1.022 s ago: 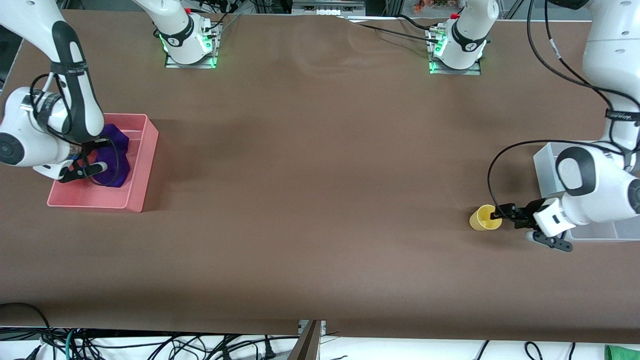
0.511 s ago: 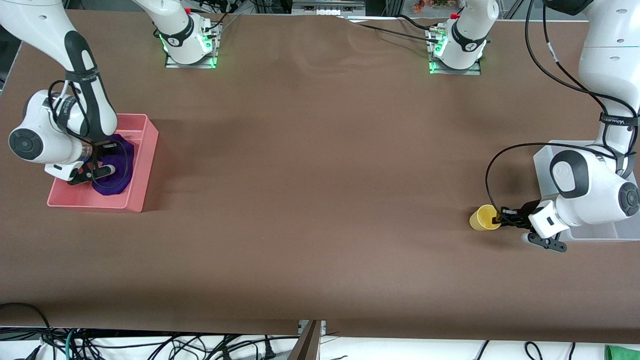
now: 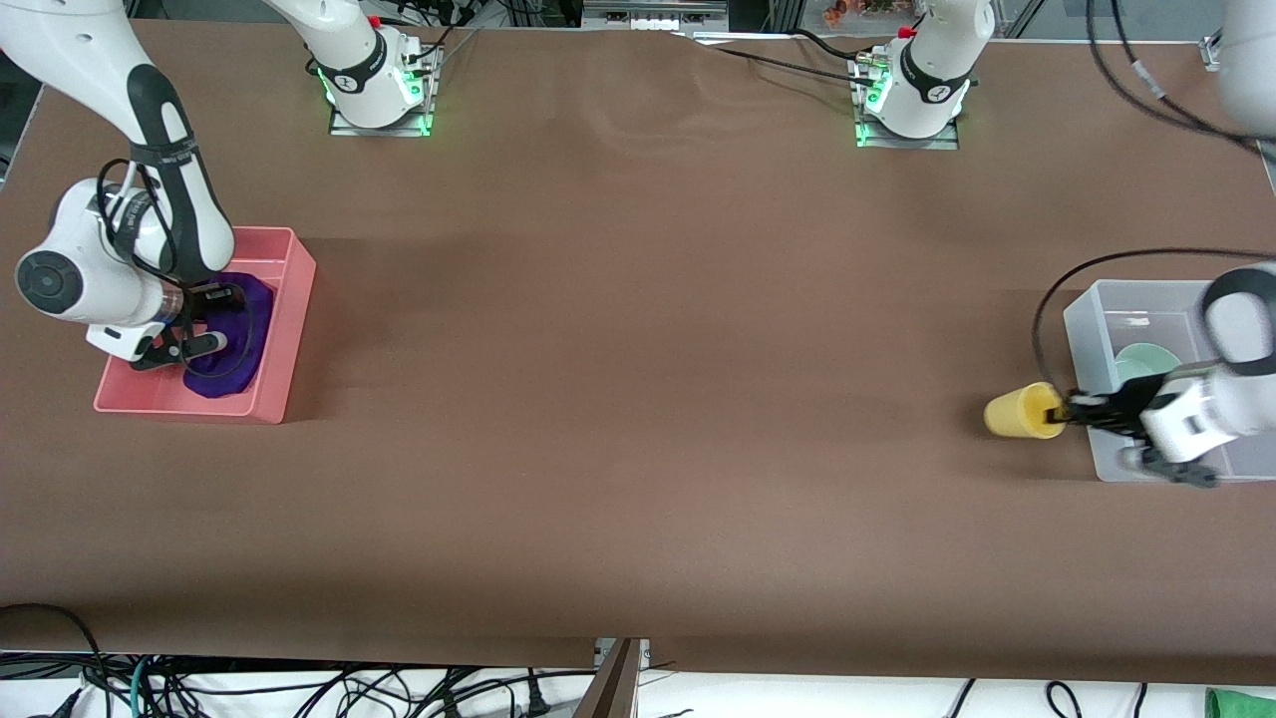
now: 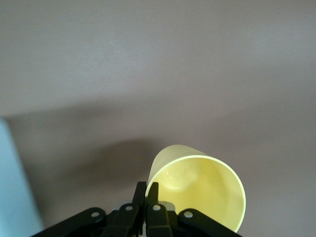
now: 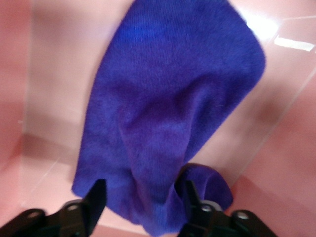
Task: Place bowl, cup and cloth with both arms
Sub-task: 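Lower the cloth into the pink bin while the left gripper grasps the cup, then place the yellow cup into the green bowl with the left gripper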
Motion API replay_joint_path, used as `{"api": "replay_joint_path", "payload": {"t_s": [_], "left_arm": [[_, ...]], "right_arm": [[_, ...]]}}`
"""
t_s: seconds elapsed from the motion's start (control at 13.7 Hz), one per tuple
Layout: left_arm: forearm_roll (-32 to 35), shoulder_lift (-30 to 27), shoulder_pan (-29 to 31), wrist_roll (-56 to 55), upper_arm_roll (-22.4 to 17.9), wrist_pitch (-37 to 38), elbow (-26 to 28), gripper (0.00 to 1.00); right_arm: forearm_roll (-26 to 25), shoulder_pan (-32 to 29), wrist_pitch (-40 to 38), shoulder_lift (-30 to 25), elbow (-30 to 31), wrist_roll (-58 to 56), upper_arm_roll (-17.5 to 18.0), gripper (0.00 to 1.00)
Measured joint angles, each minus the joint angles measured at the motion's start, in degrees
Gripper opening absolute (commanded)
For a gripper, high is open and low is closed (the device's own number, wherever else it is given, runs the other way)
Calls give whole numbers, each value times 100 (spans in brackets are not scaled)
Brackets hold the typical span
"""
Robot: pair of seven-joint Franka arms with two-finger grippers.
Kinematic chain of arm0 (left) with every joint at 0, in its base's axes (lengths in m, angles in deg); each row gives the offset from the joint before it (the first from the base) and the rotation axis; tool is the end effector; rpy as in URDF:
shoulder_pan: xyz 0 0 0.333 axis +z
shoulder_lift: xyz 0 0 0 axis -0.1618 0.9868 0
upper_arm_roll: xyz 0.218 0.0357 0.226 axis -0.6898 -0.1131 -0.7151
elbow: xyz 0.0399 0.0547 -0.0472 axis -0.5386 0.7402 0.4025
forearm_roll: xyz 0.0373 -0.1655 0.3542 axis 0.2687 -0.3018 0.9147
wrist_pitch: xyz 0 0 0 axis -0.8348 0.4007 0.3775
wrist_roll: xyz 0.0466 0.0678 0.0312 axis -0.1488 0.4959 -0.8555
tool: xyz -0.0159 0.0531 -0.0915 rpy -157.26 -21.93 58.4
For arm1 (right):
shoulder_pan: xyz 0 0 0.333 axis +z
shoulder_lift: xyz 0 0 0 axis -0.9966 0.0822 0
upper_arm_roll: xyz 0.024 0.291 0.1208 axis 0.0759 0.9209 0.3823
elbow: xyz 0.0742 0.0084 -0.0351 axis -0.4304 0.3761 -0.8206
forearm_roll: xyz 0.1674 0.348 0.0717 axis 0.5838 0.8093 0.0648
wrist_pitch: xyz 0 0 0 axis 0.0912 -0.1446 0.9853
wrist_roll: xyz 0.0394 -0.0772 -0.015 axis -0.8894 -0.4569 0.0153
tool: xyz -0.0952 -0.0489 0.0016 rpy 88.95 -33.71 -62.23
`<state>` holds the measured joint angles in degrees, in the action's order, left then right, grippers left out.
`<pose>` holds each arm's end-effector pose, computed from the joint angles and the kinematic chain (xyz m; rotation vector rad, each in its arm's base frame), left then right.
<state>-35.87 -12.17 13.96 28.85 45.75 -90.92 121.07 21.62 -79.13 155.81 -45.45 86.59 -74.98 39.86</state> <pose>0.6636 0.1552 0.3407 2.8140 -0.2150 -0.1571 0.5224 -0.1599 0.2215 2.9890 0.4779 -0.4671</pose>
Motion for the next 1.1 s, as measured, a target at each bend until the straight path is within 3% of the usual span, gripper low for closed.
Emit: {"api": "replay_joint_path", "payload": {"t_s": [0.22, 0.37, 0.66, 1.1], "left_arm": [[513, -277, 458, 531, -104, 1259, -730, 0], [900, -290, 778, 1358, -134, 1454, -941, 0], [1084, 181, 1321, 2289, -170, 626, -884, 0], [1167, 862, 1601, 2650, -172, 37, -797, 0]], "right_arm": [[286, 2, -1257, -445, -616, -5, 16, 100], [349, 5, -2221, -681, -1253, -10, 155, 100], [372, 26, -2975, -875, -2236, -4, 604, 100], [372, 19, -3097, -1270, -3077, -6, 640, 100]]}}
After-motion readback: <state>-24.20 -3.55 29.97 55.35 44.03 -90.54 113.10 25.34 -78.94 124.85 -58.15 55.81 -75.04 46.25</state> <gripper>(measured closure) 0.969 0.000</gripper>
